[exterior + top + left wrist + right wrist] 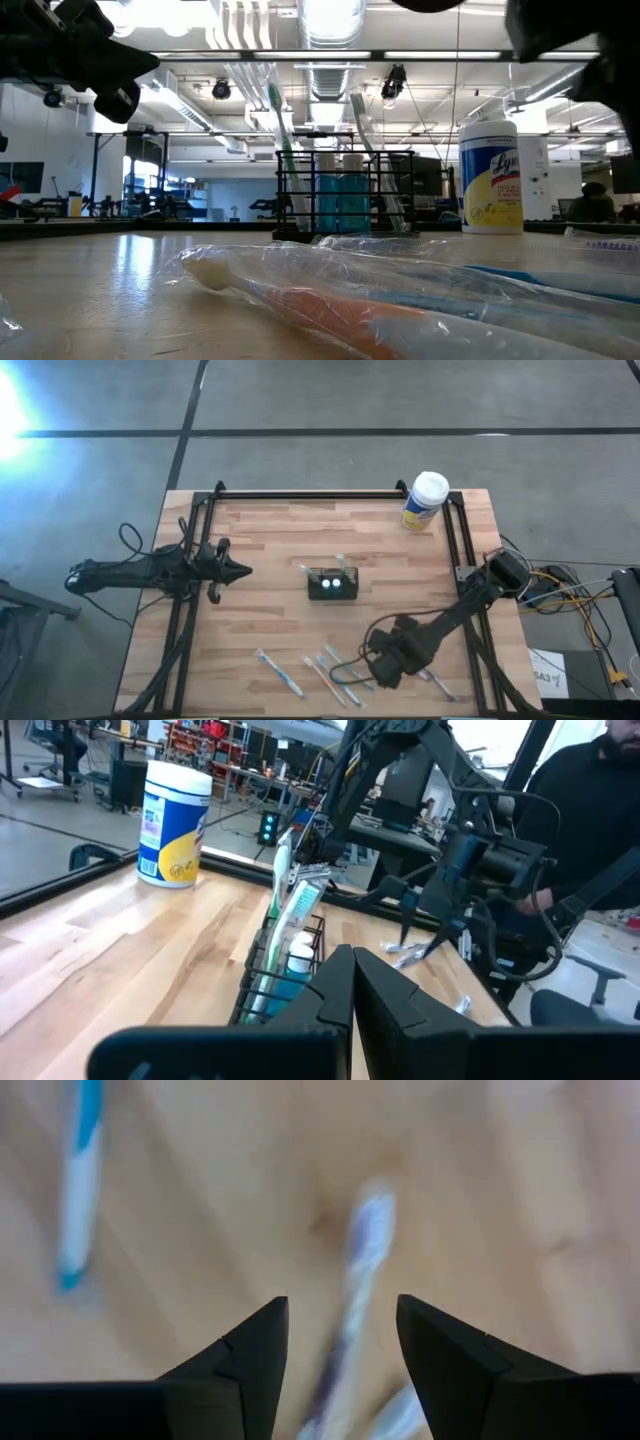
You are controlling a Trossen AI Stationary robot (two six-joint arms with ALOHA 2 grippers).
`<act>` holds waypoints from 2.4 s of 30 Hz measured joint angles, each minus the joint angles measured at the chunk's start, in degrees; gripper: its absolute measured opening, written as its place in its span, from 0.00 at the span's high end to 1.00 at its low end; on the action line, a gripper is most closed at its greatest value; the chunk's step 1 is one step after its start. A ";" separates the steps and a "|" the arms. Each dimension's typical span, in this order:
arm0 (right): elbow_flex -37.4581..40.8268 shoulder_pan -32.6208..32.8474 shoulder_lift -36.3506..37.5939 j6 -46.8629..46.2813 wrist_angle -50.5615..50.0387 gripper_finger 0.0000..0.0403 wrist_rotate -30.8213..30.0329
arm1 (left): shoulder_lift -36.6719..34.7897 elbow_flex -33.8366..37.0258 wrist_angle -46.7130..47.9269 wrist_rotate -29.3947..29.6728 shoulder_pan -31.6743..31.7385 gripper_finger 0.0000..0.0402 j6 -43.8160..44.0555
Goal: Pick & Place toothbrushing station
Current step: Put the purple toothbrush into the black organizer
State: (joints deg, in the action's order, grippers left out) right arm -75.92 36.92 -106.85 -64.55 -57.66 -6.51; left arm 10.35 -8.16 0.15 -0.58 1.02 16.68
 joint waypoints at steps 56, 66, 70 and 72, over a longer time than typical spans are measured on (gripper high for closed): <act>11.56 -0.65 6.60 7.08 16.88 0.97 -11.24 | -0.02 0.22 1.39 -0.04 0.00 0.98 -3.07; 7.04 -0.54 11.07 14.30 16.72 0.98 -16.31 | -0.04 -0.07 0.87 -0.04 0.00 0.98 -3.05; 5.82 -0.67 12.47 16.53 17.57 0.98 -17.93 | -0.04 -0.07 0.78 -0.03 0.00 0.98 -3.03; 5.86 -0.64 12.80 17.74 18.86 0.98 -17.99 | -0.04 -0.07 0.77 -0.04 0.00 0.98 -3.03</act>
State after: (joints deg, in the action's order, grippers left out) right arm -70.05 36.29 -94.05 -46.82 -38.80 -24.50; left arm 10.31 -8.23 0.93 -0.62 1.02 13.65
